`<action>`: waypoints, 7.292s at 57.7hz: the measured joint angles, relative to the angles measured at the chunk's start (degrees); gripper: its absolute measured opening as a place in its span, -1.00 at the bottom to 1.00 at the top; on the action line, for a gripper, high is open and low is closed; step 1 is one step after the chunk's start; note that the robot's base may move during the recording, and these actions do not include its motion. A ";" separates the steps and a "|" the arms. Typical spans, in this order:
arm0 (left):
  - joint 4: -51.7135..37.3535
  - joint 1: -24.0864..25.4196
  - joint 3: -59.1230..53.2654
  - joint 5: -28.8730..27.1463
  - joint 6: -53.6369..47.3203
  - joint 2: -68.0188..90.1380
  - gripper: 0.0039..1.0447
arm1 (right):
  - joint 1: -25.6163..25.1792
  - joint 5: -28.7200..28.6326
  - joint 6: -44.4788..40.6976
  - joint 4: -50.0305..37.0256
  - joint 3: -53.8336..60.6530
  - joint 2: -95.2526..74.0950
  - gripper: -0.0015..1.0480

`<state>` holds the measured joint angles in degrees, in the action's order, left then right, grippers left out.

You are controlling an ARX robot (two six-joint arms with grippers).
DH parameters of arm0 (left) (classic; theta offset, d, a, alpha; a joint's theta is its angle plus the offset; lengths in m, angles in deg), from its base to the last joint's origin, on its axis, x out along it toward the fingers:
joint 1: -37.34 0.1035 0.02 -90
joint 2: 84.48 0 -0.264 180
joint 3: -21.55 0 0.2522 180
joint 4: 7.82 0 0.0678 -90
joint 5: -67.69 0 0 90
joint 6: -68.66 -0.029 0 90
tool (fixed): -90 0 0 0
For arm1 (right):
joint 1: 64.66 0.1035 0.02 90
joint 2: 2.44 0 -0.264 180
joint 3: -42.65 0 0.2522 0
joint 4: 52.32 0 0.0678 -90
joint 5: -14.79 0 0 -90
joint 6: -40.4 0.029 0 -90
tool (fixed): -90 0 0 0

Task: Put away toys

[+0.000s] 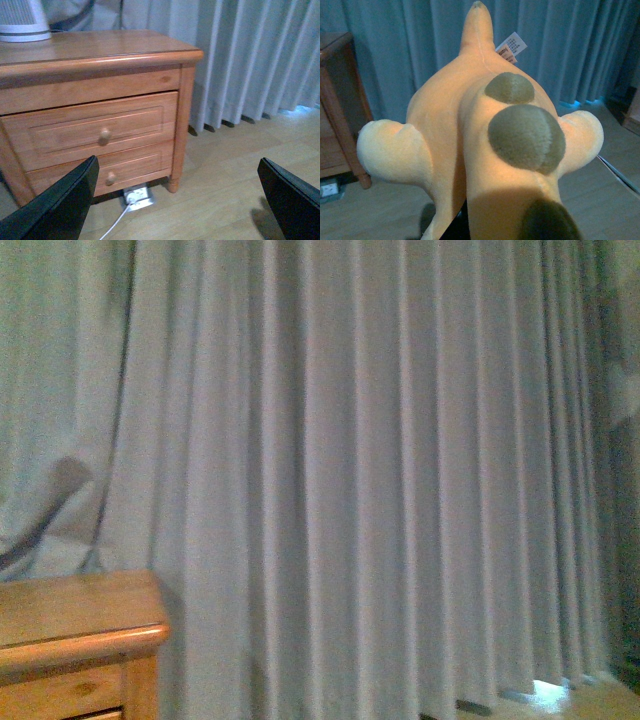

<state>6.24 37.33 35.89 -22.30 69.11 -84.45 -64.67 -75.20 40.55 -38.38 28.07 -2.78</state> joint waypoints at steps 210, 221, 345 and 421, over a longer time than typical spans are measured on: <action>-0.04 -0.07 0.00 0.02 0.00 0.00 0.88 | 0.02 0.00 0.00 0.02 0.00 0.00 -0.87; -0.04 -0.07 0.00 0.00 0.00 0.00 0.88 | 0.02 -0.02 0.00 0.02 0.00 -0.02 -0.87; -0.04 -0.07 0.00 0.02 -0.02 0.02 0.88 | 13.51 22.51 -8.28 -13.33 -66.34 -57.70 -0.87; -0.04 -0.07 0.00 0.02 -0.02 0.02 0.88 | 8.81 13.92 10.75 -0.85 -111.54 -97.13 -0.87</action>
<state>6.19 37.26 35.89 -22.28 69.09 -84.43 -55.86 -61.27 51.30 -39.23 -83.47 -99.91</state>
